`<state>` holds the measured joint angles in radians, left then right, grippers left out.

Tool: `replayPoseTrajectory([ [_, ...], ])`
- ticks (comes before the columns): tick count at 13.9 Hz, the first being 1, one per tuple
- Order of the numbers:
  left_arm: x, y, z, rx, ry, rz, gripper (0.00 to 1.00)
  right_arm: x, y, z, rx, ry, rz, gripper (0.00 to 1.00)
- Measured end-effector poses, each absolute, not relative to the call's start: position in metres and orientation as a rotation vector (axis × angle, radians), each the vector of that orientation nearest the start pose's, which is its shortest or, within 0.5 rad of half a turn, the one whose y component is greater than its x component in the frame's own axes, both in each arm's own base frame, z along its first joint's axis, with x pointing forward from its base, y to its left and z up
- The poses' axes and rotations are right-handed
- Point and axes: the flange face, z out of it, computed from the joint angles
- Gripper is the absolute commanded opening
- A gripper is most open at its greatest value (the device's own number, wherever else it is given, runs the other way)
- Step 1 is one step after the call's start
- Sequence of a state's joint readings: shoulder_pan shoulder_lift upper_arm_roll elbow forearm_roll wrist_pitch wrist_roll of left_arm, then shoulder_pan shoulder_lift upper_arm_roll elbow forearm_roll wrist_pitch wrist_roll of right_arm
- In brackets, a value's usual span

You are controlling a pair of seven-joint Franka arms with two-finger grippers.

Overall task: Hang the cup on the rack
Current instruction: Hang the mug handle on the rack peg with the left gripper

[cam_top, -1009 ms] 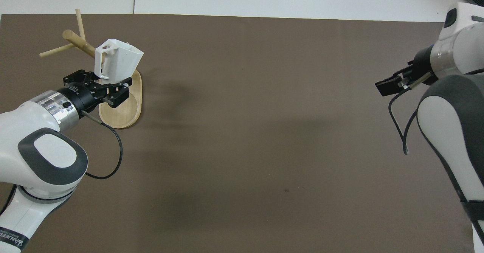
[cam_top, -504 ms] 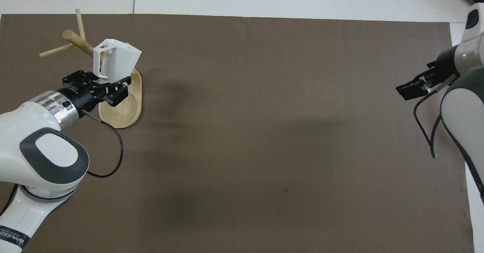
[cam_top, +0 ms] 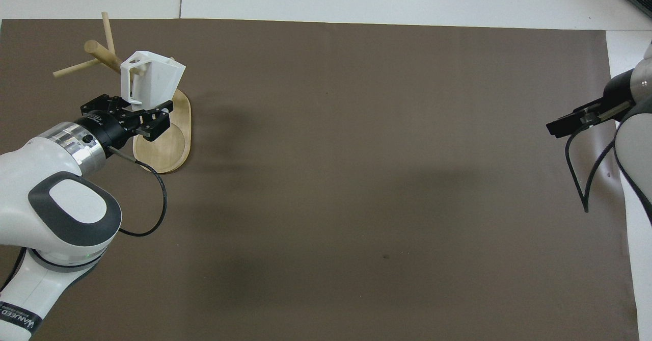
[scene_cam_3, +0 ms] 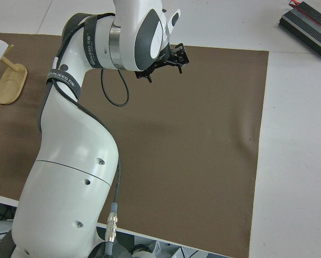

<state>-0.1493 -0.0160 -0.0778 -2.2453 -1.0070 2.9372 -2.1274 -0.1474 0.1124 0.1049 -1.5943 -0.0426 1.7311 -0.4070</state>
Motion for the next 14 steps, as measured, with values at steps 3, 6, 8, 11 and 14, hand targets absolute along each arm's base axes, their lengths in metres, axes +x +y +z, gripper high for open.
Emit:
replayPoseTrajectory([
  [3,0.549,-0.069,0.427,0.345,2.327,-0.301,0.00,0.596,-0.033,0.566,-3.131,-0.411,-0.007,1.00],
  [6,0.550,-0.068,0.425,0.318,2.333,-0.303,0.00,0.592,-0.041,0.567,-3.116,-0.208,0.028,1.00],
  [8,0.550,-0.065,0.426,0.291,2.334,-0.304,0.00,0.589,-0.042,0.565,-3.111,-0.116,0.066,1.00],
  [11,0.551,-0.060,0.426,0.261,2.337,-0.306,0.65,0.583,-0.041,0.568,-3.111,-0.037,0.105,1.00],
  [14,0.551,-0.060,0.426,0.260,2.337,-0.305,1.00,0.581,-0.055,0.572,-3.114,0.006,0.098,1.00],
])
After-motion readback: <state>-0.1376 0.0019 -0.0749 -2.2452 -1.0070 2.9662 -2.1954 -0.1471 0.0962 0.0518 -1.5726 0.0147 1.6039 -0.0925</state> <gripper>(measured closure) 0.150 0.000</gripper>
